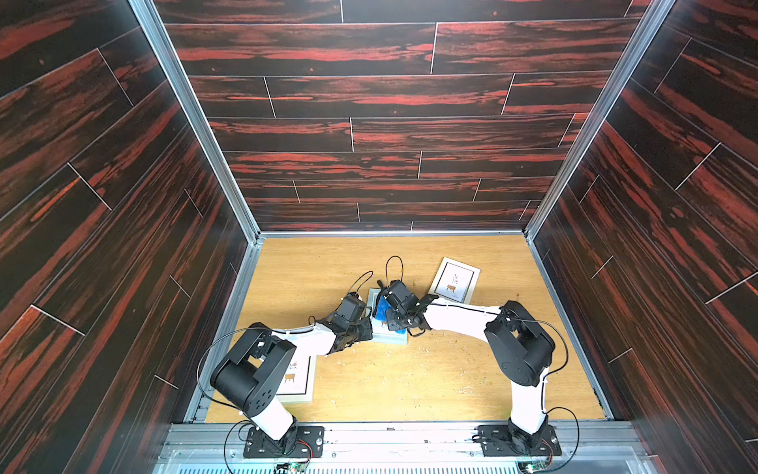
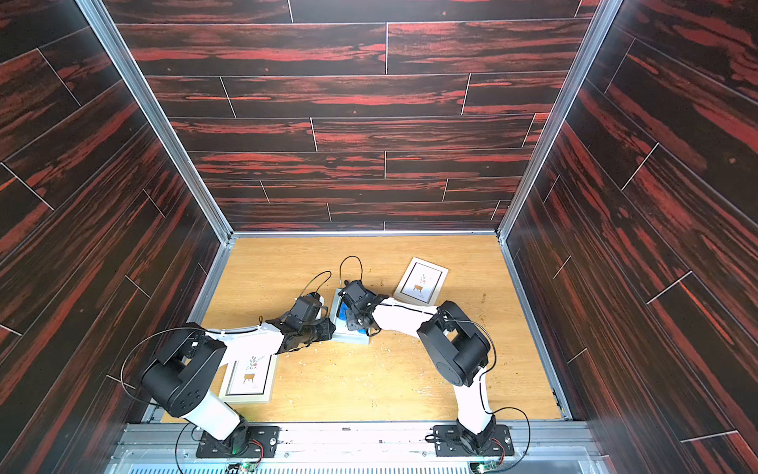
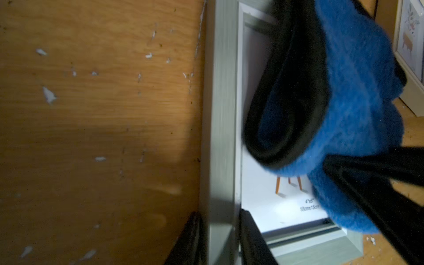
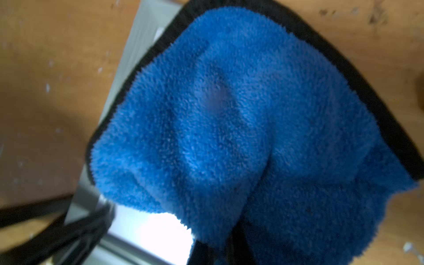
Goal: Wipe the picture frame with a cloth
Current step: Wipe the dirt from the picture frame.
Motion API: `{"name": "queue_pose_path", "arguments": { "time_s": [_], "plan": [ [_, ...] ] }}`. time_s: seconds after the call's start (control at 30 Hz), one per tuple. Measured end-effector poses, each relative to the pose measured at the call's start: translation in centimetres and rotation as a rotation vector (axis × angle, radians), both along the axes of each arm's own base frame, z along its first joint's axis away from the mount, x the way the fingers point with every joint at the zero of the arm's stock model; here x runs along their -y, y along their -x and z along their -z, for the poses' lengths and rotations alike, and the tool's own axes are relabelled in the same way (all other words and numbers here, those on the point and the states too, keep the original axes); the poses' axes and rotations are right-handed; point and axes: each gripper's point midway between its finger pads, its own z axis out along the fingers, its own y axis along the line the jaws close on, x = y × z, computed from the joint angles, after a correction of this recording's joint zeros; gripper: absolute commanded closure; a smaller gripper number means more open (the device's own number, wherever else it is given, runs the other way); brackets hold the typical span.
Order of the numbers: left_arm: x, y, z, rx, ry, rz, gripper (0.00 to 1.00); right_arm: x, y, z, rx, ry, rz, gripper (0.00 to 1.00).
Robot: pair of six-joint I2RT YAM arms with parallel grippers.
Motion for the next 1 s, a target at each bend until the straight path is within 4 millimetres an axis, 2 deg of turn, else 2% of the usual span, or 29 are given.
{"name": "queue_pose_path", "arguments": {
  "time_s": [0.17,0.23,0.3,0.43,0.5,0.6,0.73,0.8,0.9,1.0],
  "plan": [
    [0.0,0.0,0.0,0.005,0.005,-0.004,0.7,0.3,-6.6,-0.3,0.038,-0.027,0.085,1.0],
    [0.1,0.0,0.0,0.004,0.012,-0.009,0.7,-0.5,-7.7,-0.4,0.037,-0.042,0.081,1.0],
    [0.1,0.0,-0.1,0.002,0.016,-0.015,0.7,-1.7,-7.9,-0.4,0.036,-0.048,0.063,1.0],
    [0.1,0.0,0.0,-0.001,0.018,-0.019,0.7,-5.5,-7.7,-0.4,0.038,-0.072,0.007,1.0],
    [0.1,0.0,0.0,-0.001,0.017,-0.019,0.7,-6.3,-7.4,-0.3,0.044,-0.067,-0.003,1.0],
    [0.1,0.0,-0.1,-0.002,0.015,-0.018,0.7,-5.4,-7.5,-0.2,0.048,-0.046,0.016,1.0],
    [0.1,0.0,-0.1,-0.002,0.014,-0.018,0.7,-1.6,-7.8,-0.2,0.03,-0.026,0.068,1.0],
    [0.1,0.0,-0.1,-0.002,0.014,-0.018,0.7,-0.7,-7.9,-0.3,0.019,-0.028,0.081,1.0],
    [0.1,0.0,-0.1,-0.002,0.015,-0.02,0.7,-1.7,-8.0,-0.4,0.018,-0.035,0.071,1.0],
    [0.1,0.0,-0.1,-0.003,0.017,-0.023,0.7,-5.5,-8.0,-0.5,0.03,-0.048,0.027,1.0]
  ]
}}
